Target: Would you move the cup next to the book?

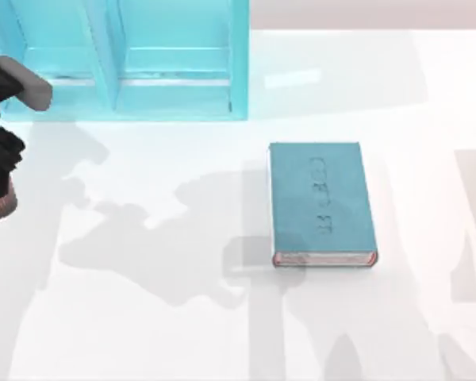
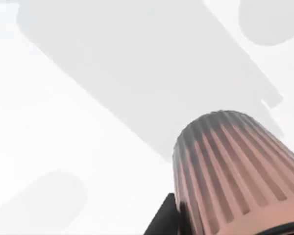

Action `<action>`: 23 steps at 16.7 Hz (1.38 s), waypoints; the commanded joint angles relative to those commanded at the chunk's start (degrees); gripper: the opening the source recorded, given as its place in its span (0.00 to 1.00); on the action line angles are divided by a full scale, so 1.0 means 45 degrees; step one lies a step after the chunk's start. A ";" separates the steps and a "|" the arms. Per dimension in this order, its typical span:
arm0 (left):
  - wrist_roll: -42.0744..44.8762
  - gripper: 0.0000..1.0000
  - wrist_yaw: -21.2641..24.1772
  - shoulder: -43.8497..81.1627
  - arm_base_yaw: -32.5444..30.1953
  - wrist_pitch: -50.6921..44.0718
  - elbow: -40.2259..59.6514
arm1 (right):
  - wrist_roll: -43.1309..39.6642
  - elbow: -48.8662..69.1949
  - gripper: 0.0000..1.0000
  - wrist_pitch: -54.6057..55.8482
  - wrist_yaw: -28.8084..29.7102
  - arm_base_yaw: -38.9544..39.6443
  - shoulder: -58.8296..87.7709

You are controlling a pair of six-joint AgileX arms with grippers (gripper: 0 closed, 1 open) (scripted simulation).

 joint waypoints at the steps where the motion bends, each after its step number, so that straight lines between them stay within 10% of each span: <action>1: -0.1724 0.00 0.0061 0.0472 -0.0714 -0.0229 0.0642 | 0.0000 0.0000 1.00 0.0000 0.0000 0.0000 0.0000; 11: -1.5271 0.00 0.0095 0.3373 -0.6666 -0.1255 0.5994 | 0.0000 0.0000 1.00 0.0000 0.0000 0.0000 0.0000; 23: -1.7288 0.00 -0.0063 0.3732 -0.7707 -0.1109 0.6737 | 0.0000 0.0000 1.00 0.0000 0.0000 0.0000 0.0000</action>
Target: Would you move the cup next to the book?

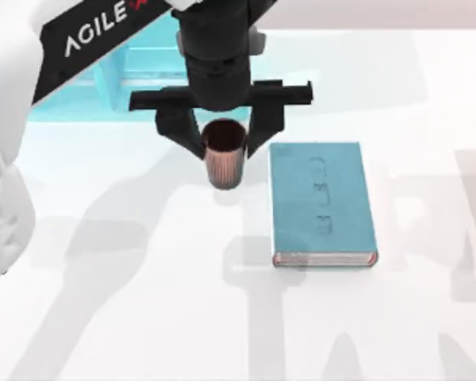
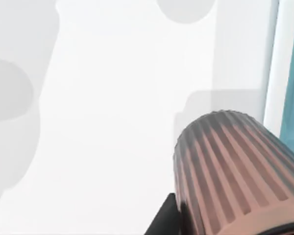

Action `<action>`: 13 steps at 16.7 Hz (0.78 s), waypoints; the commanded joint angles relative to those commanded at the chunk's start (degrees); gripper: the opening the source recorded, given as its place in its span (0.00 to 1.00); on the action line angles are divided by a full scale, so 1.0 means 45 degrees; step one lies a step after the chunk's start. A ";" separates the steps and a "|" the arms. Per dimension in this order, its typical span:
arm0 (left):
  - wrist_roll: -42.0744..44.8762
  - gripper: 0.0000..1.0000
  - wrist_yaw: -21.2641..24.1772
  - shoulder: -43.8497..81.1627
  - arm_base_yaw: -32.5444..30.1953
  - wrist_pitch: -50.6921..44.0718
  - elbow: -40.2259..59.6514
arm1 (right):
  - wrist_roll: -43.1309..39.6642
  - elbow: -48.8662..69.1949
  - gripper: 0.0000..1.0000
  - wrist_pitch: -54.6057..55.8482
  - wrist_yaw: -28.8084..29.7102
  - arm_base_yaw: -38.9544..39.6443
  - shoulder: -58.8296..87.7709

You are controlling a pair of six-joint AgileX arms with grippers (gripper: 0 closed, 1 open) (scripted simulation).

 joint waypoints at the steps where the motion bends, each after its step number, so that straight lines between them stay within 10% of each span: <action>1: -0.0013 0.00 0.0002 -0.0011 0.0008 0.0297 -0.0300 | 0.0000 0.0000 1.00 0.0000 0.0000 0.0000 0.0000; 13: 0.0001 0.08 -0.0018 -0.0109 -0.0067 0.3164 -0.3281 | 0.0000 0.0000 1.00 0.0000 0.0000 0.0000 0.0000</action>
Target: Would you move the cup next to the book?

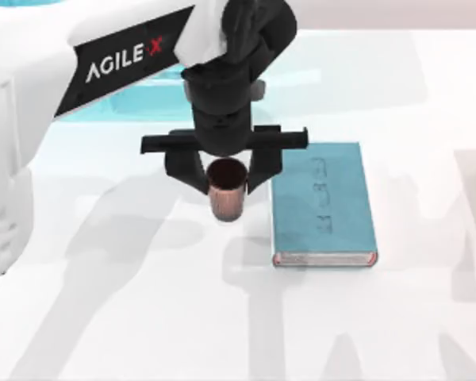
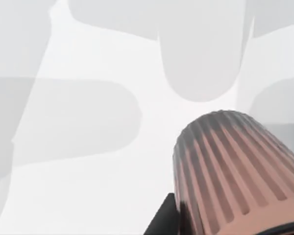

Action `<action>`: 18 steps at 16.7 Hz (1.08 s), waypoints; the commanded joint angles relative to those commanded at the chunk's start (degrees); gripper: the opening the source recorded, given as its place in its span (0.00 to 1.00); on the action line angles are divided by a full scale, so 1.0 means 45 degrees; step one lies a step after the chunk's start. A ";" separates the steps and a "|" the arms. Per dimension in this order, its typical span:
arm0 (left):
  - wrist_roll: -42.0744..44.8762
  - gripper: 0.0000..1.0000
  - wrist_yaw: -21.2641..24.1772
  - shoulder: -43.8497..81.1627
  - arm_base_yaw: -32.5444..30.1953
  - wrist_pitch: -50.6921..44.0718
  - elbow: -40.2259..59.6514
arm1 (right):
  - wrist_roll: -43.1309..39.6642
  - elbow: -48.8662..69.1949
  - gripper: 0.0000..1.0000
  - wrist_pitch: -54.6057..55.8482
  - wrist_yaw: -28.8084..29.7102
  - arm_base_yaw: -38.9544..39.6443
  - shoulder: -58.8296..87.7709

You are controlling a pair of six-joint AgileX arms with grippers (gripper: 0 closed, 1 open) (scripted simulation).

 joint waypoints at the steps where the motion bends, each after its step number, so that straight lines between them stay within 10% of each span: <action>1: 0.0000 0.15 0.0000 0.0000 0.0000 0.0000 0.0000 | 0.0000 0.0000 1.00 0.0000 0.0000 0.0000 0.0000; 12: 0.0000 0.98 0.0000 0.0000 0.0000 0.0000 0.0000 | 0.0000 0.0000 1.00 0.0000 0.0000 0.0000 0.0000; 18: 0.0000 1.00 0.0000 0.0000 0.0000 0.0000 0.0000 | 0.0000 0.0000 1.00 0.0000 0.0000 0.0000 0.0000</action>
